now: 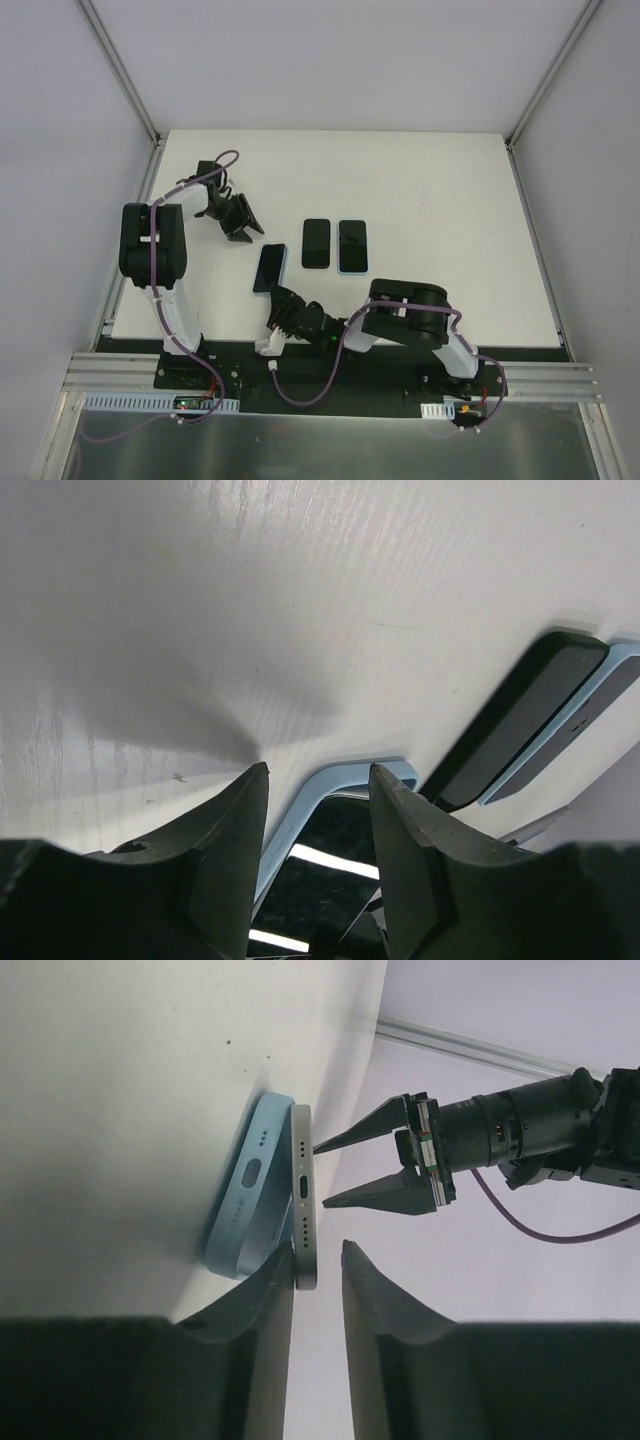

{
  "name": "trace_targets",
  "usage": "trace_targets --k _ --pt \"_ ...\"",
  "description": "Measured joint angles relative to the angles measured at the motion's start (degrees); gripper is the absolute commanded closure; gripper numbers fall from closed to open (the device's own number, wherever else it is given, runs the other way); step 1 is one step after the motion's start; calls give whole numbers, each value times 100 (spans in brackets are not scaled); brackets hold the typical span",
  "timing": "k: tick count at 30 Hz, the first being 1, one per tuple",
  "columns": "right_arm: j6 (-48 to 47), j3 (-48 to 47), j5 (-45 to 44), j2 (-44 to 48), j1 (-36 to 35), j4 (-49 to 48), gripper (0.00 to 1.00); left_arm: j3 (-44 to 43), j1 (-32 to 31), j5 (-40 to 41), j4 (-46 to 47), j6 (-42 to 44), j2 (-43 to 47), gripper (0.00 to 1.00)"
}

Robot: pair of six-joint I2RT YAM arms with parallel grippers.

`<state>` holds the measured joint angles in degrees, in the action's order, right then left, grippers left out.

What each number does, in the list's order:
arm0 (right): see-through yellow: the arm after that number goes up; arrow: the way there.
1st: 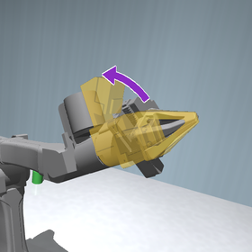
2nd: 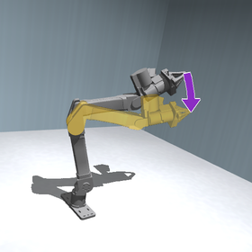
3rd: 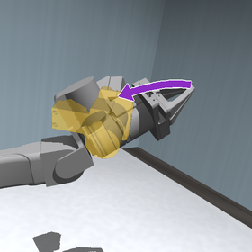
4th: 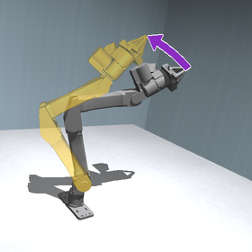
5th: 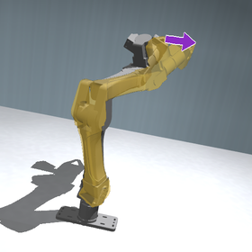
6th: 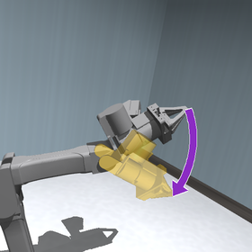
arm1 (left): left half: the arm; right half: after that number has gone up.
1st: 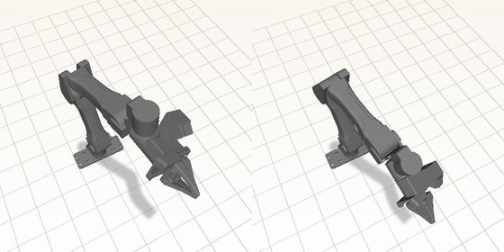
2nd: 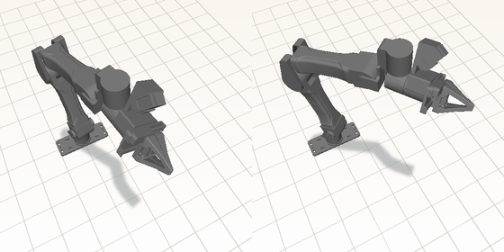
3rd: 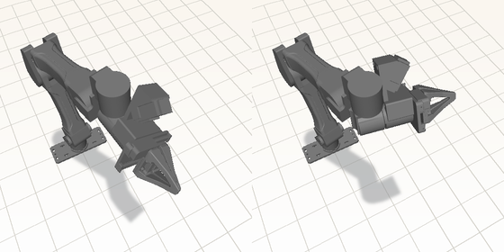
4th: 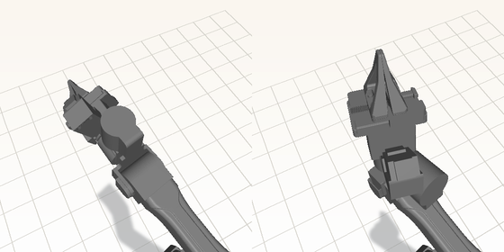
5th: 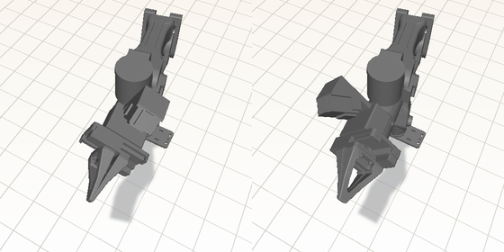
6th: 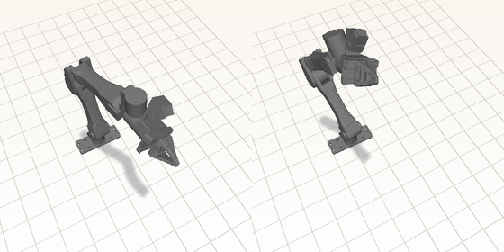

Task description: Put the phone into the phone case

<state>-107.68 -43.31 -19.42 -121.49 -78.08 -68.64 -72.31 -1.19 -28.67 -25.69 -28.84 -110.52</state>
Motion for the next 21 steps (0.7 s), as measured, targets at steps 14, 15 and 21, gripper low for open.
trace_targets --k 14,15,21 --pt "361 -68 0 240 0 184 22 0 -146 2 -96 57 -83 55" --pt "468 -66 11 367 0 372 21 2 -146 2 -96 55 -83 55" --pt "1381 -85 146 1314 -2 2017 23 2 -146 0 -96 57 -83 55"
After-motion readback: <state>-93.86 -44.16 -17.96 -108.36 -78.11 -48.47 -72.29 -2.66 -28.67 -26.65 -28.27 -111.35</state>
